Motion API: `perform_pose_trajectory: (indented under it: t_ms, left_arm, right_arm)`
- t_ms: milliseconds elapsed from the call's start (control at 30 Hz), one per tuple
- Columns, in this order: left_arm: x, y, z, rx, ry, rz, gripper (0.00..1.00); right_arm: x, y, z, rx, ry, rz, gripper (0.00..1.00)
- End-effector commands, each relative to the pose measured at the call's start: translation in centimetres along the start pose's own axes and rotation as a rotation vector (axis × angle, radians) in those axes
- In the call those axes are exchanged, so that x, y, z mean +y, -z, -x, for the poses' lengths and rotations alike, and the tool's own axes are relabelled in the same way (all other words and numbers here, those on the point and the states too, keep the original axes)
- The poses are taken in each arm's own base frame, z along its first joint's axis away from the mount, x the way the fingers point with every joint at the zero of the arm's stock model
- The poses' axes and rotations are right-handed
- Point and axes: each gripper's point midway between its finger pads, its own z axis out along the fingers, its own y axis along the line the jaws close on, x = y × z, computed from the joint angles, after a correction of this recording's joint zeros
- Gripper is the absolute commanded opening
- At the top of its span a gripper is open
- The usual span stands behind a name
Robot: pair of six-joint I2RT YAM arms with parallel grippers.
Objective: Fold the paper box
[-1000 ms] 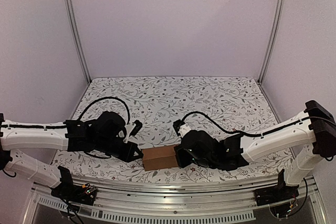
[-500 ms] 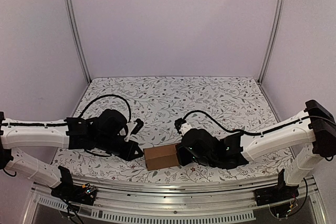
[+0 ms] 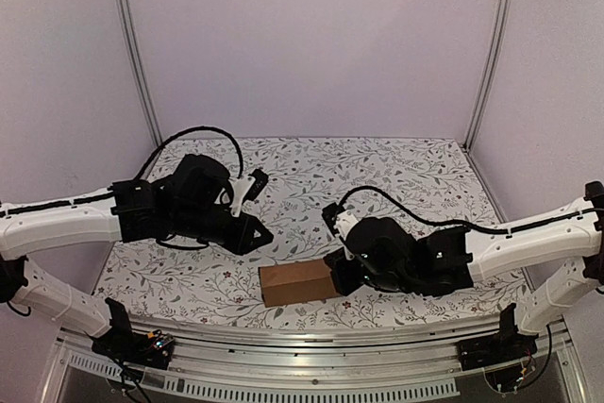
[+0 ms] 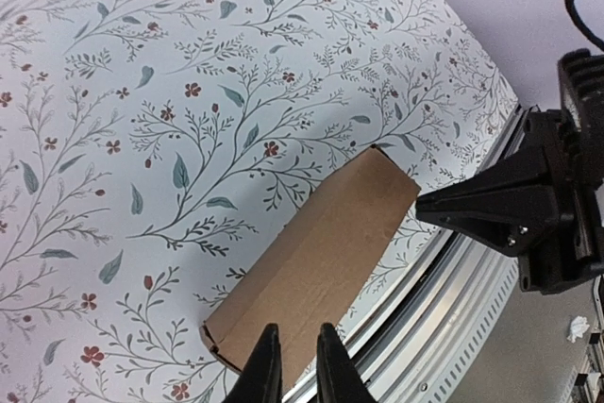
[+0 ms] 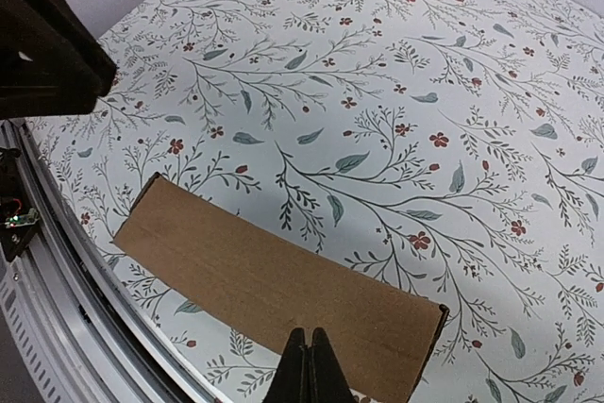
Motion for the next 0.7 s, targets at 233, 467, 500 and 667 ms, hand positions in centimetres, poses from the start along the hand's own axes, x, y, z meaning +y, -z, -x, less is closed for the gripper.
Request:
perform_pose_trajectory:
  t_ms: [233,467,500,667]
  left_arm:
    - [2.8,-5.1,0.2,0.069,0.012,0.051,0.04]
    - [3.4,-8.1,-1.3,0.154,0.039,0.034,0.01]
    - [3.5,-8.4,-1.5,0.164,0.043,0.030,0.01]
    - [3.5,-9.2,-2.6,0.202,0.063,0.012,0.00]
  right_arm:
    - [2.1,1.7,-6.6,0.165,0.090,0.153,0.00]
    - [0.2,-1.5,-8.2,0.164,0.004,0.022,0.00]
    - [-0.1,-2.1,-8.0,0.155,-0.012,0.010,0.00]
    - [-1.9,-4.6,-5.9,0.101,-0.112,-0.019,0.00]
